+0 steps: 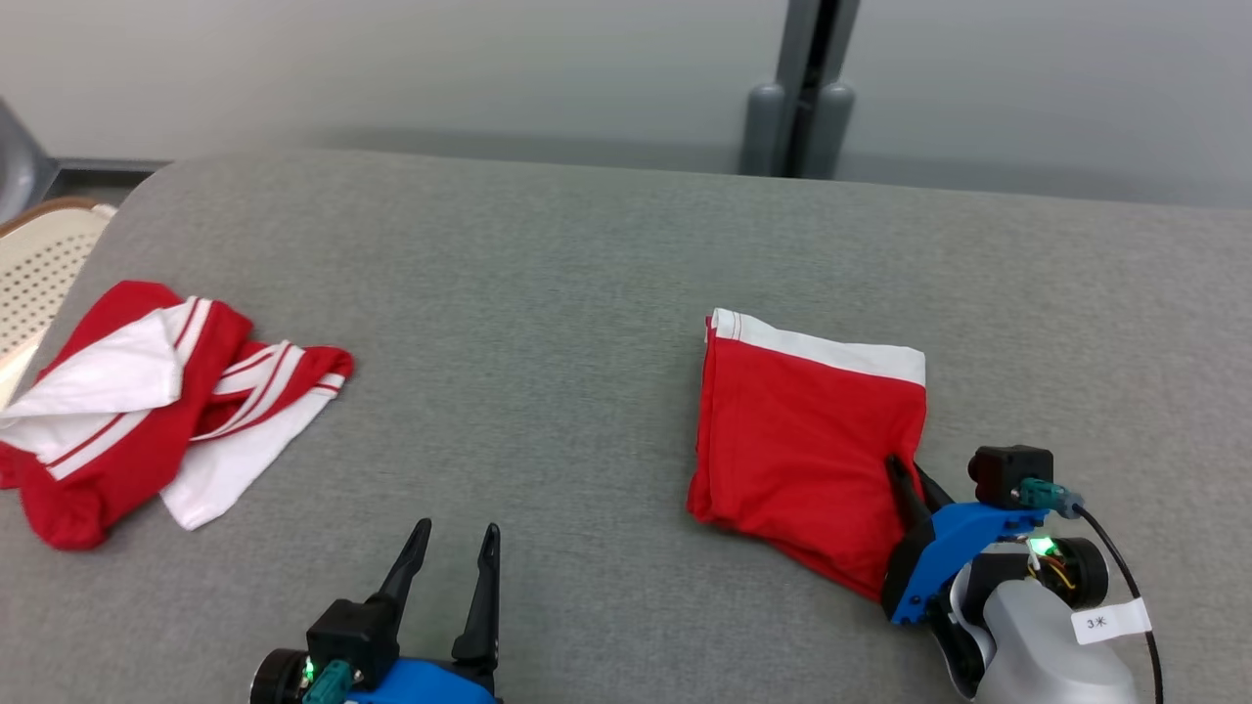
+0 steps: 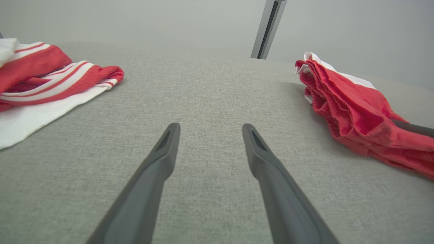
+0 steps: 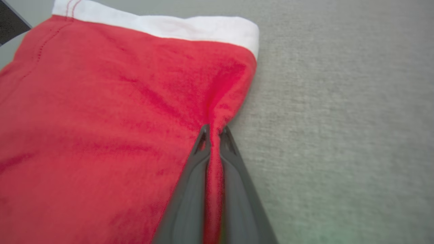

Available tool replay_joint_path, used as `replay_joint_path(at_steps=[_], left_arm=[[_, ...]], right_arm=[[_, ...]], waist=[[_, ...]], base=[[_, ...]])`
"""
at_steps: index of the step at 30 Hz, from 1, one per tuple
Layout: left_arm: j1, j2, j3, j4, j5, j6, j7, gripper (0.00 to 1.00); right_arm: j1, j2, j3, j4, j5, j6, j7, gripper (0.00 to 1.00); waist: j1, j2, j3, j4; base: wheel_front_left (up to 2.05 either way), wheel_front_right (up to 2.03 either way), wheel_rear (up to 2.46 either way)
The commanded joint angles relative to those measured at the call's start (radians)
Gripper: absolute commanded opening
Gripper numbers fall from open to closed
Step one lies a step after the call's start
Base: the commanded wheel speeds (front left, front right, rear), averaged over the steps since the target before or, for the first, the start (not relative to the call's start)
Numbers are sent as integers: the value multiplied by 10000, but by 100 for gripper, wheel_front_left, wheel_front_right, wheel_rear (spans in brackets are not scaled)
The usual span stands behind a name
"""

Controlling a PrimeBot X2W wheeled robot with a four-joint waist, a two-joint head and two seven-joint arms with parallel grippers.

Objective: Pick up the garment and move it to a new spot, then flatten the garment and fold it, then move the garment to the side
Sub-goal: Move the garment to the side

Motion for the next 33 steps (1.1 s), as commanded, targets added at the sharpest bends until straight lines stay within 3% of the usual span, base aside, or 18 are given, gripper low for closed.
replay_joint_path(at_steps=[1, 11, 18, 24, 30, 33], left_arm=[[-1, -8, 2, -52, 31, -41, -26, 100], [-521, -3, -888, -336, 160, -108, -26, 100], [-875, -3, -1467, -353, 102, -127, -26, 100], [-915, 3, -1764, -160, 151, -131, -26, 100], [-1084, 18, -1851, 27, 359, -104, -26, 100], [-1170, 133, -1853, 50, 409, -105, -26, 100]], right_arm=[[158, -145, 32, 72, 54, -27, -41, 0], [508, -107, 665, -717, 269, -20, -116, 0], [888, -98, 895, -1329, 680, -17, -119, 0], [1028, -90, 974, -1527, 564, -17, -120, 0], [414, -158, 765, -1506, -108, -15, -122, 0], [-111, -525, 510, -1405, -566, -17, -120, 0]], waist=[[-1, 0, -324, -621], [-1, 0, -388, -3464], [-1, 0, -76, -4963], [-1, 0, 190, -5381], [-1, 0, 614, -5090], [-1, 0, 924, -4759]], base=[[0, 0, 0], [0, 0, 0], [0, 0, 0], [0, 0, 0], [0, 0, 0], [0, 0, 0]])
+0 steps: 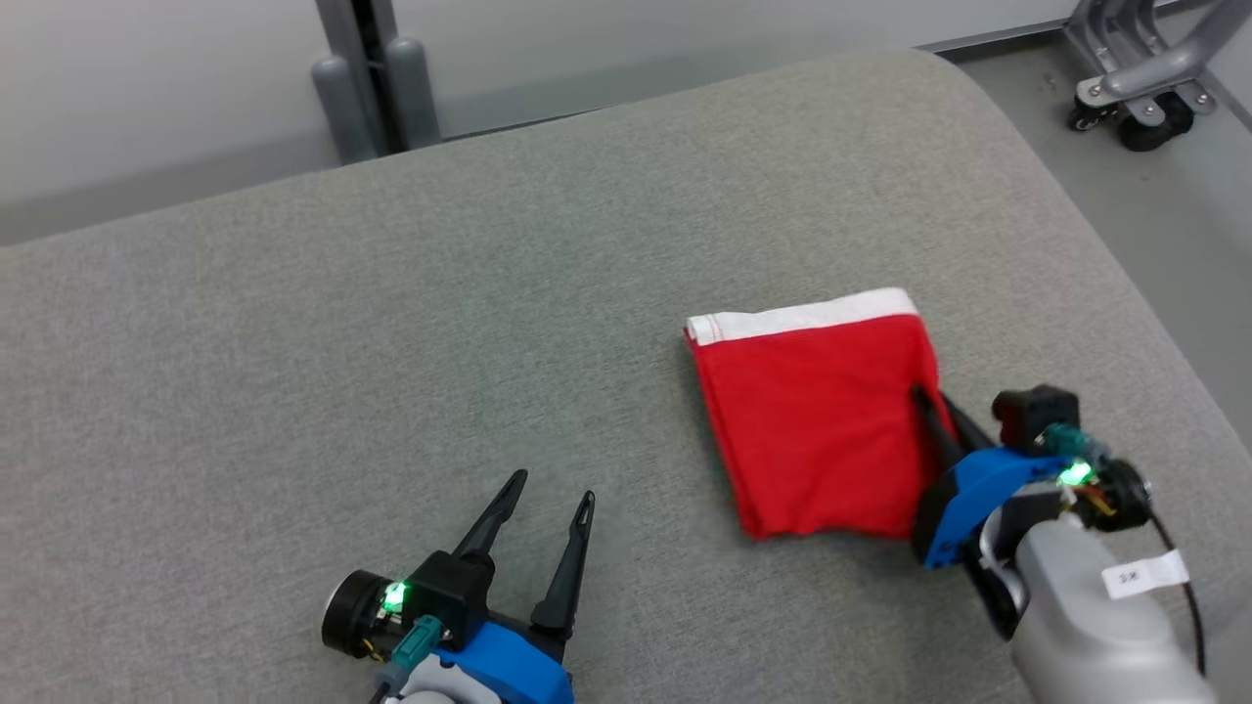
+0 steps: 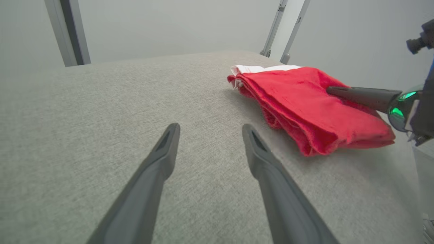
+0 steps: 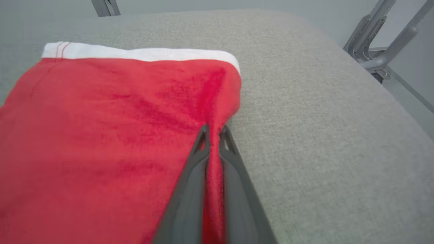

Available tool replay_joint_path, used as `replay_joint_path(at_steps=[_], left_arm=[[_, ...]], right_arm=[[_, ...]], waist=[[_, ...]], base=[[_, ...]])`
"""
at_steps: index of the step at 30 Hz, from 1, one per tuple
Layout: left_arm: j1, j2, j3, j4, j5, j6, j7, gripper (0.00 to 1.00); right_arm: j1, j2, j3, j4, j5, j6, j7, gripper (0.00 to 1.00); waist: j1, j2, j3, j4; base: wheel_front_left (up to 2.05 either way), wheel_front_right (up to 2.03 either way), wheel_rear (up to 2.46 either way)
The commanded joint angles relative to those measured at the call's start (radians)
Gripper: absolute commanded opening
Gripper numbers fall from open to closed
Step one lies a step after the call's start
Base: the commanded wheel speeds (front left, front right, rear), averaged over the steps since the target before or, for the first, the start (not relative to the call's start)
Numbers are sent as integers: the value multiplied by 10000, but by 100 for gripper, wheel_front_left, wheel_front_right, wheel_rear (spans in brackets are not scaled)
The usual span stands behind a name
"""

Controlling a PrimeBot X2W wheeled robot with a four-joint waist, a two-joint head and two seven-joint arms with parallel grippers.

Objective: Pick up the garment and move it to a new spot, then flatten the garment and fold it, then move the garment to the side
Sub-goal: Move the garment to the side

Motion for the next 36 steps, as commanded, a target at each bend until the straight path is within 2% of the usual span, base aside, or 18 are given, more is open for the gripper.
replay_joint_path(at_steps=[1, 7, 14, 20, 21, 22, 28, 31, 36], left_arm=[[-168, 102, -8, 5, 54, -10, -26, 100], [-459, 346, -35, -79, 56, -11, -26, 100], [-979, 530, 18, -214, 55, -11, -25, 100], [-1325, 680, 67, -187, 41, 10, 0, 100], [-1350, 691, 99, -165, 27, 11, 2, 100], [-1373, 693, 119, -143, 15, 11, 8, 100], [-1313, 467, 508, -175, -57, 9, -1, 100], [-1203, 318, 800, -198, -42, 8, -6, 100], [-915, 175, 1617, -103, -20, 40, -15, 100]], right_arm=[[-338, -243, -122, 28, -152, -3, -51, 0], [-1764, -1500, -934, 326, -1149, -3, 217, 0], [-3111, -2872, -2567, 658, -2342, -5, 961, 0], [-3531, -3309, -4442, 464, -3702, -3, 1531, 0], [-3542, -3248, -4794, 335, -3945, -3, 1502, 34], [-3532, -3124, -5067, 197, -4189, -3, 1464, 100], [-3277, -2260, -6414, -562, -5337, -3, 1040, 100], [-3212, -1640, -6597, -752, -5483, -3, 552, 100], [-2743, -584, -6191, -894, -5040, -3, 2, 100]], waist=[[0, 0, 328, 347], [0, 0, 1045, 1064], [0, 0, 1857, 1875], [0, 0, 2273, 2292], [0, 0, 2284, 2319], [0, 0, 2286, 2343], [0, 0, 1887, 2401], [0, 0, 1507, 2465], [0, 0, 757, 2678]], base=[[0, 0, 0], [0, 0, 0], [0, 0, 0], [0, 0, 0], [0, 0, 0], [0, 0, 0], [0, 0, 0], [0, 0, 0], [0, 0, 0]])
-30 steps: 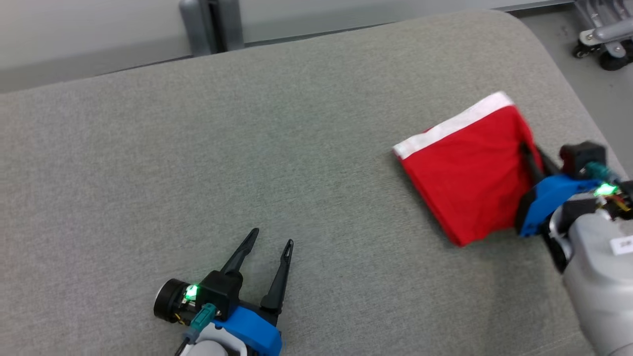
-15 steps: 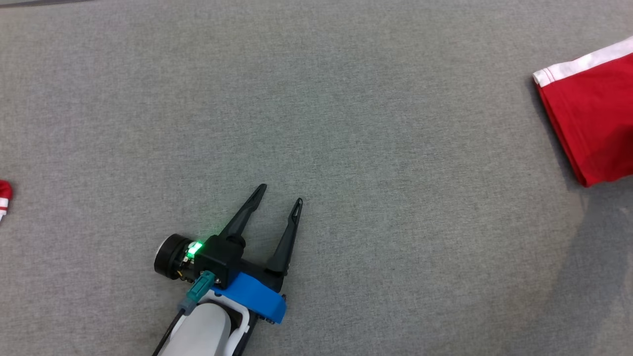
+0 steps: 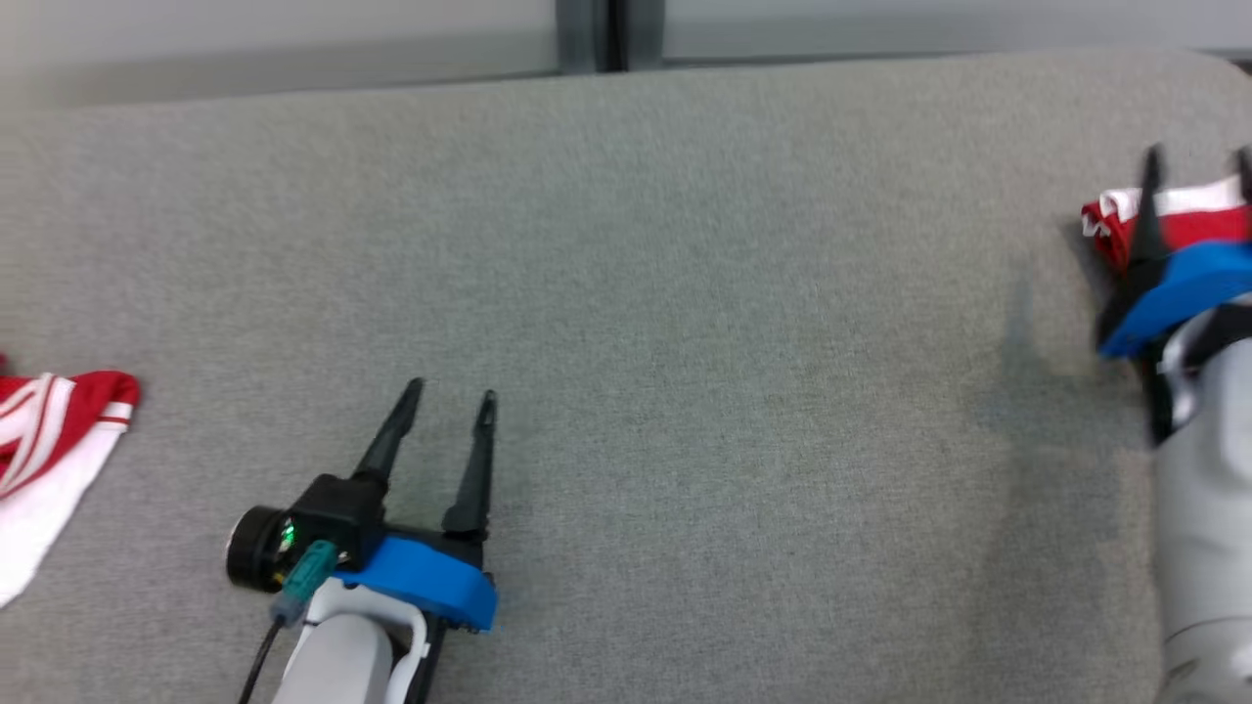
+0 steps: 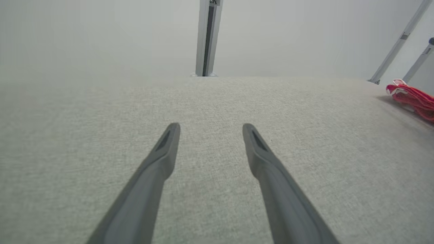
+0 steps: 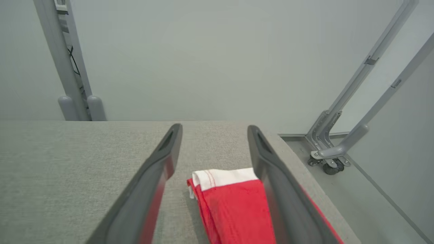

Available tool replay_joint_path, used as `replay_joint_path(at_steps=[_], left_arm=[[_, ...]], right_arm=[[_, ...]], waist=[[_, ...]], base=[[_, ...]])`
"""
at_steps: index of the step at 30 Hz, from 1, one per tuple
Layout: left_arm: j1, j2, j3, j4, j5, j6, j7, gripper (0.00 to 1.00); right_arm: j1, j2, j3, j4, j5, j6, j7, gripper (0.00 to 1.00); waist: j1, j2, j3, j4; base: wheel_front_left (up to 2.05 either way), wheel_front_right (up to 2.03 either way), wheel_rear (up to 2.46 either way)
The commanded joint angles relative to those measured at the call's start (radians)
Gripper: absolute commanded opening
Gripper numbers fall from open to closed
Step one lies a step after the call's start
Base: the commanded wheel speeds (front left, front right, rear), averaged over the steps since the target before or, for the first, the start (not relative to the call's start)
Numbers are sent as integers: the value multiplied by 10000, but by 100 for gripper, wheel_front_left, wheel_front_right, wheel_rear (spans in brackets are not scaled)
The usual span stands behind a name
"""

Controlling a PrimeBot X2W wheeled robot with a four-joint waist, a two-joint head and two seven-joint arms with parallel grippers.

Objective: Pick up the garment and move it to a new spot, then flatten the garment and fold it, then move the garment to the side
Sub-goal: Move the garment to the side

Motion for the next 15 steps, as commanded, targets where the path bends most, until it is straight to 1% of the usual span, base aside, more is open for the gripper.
replay_joint_path(at_steps=[1, 3, 7, 9, 11, 15], left_arm=[[195, -32, 285, 45, -5, 83, -2, 100], [323, -66, 702, 78, -35, 175, -2, 100], [617, -121, 1576, 96, -36, 276, -2, 100], [735, -145, 1875, 134, 50, 263, -2, 100], [872, -156, 2094, 183, 102, 240, -2, 100], [1145, -208, 2363, 339, 193, 197, -2, 100]], right_arm=[[386, 324, 292, -21, 217, -2, -82, 100], [631, 526, 607, -450, 816, -3, -111, 100], [1962, 926, 1693, -1311, 1917, -2, -108, 100], [2572, 943, 2256, -1756, 2319, -2, -113, 100], [3255, 964, 2590, -2007, 2798, -3, -114, 100], [4391, 1016, 3288, -2411, 3371, -3, -114, 100]], waist=[[-1, 0, -268, -1], [-1, 0, -516, 112], [-1, 0, -980, 311], [-1, 0, -1184, 407], [-1, 0, -1390, 473], [-1, 0, -1750, 584]], base=[[0, 0, 0], [0, 0, 0], [0, 0, 0], [0, 0, 0], [0, 0, 0], [0, 0, 0]])
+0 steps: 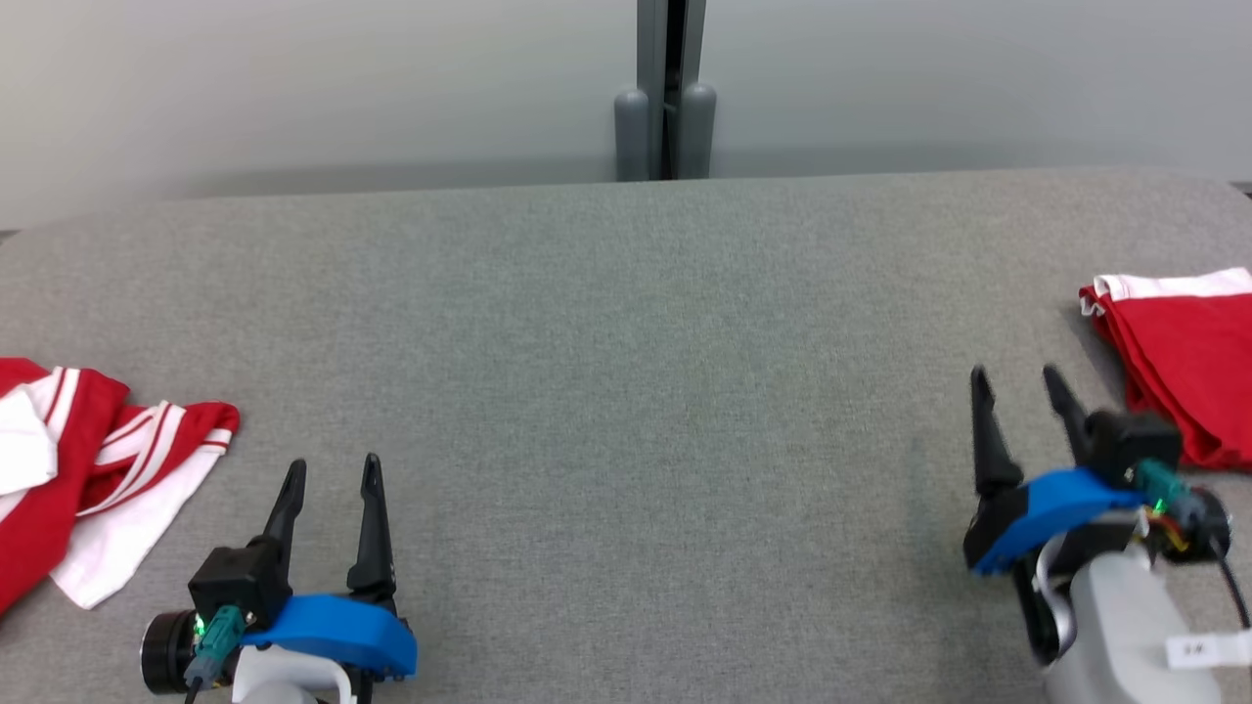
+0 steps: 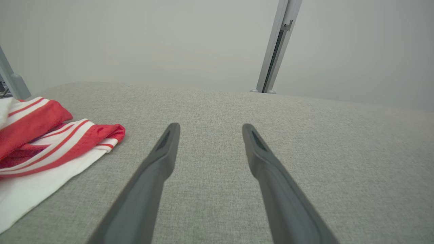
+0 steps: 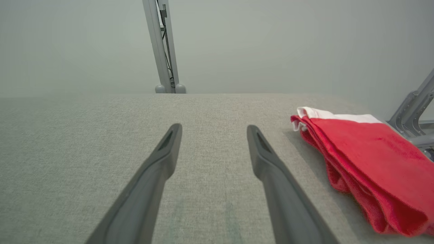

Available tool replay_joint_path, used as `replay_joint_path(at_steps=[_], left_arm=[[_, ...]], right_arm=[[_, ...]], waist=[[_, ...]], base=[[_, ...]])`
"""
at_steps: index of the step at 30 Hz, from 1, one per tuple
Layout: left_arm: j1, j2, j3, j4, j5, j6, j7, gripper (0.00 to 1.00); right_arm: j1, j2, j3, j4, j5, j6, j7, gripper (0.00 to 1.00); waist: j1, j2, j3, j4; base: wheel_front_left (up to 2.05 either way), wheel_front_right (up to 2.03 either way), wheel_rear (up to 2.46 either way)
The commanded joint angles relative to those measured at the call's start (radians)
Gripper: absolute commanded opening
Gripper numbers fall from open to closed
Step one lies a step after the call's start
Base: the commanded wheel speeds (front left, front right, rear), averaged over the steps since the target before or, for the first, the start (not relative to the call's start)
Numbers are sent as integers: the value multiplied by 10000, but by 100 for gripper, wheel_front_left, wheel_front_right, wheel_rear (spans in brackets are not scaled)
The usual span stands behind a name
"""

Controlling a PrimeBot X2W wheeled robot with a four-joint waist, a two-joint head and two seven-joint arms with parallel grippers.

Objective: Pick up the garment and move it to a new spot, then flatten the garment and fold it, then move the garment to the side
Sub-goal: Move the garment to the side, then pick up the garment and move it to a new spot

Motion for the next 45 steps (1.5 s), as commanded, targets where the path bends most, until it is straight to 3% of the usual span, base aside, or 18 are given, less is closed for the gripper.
replay_joint_path(at_steps=[1, 8, 26, 45], left_arm=[[133, -17, 71, 54, 31, -32, -2, 100], [716, -67, 86, 270, 51, -3, -2, 100], [1262, -71, -395, 65, -262, 303, -1, 100], [1081, -76, 335, 302, -503, 492, -1, 100]], right_arm=[[408, 3, 294, -172, 239, -2, -54, 100], [1737, -6, 1446, -937, 851, -2, -56, 100], [2710, -6, 1810, -1338, 1284, -2, -55, 100], [2303, -4, 2396, -1311, 1256, -2, -56, 100]], waist=[[1, 0, -153, 7], [1, 0, -746, 65], [1, 0, -1146, 366], [1, 0, -439, 4078]], base=[[0, 0, 0], [0, 0, 0], [0, 0, 0], [0, 0, 0]])
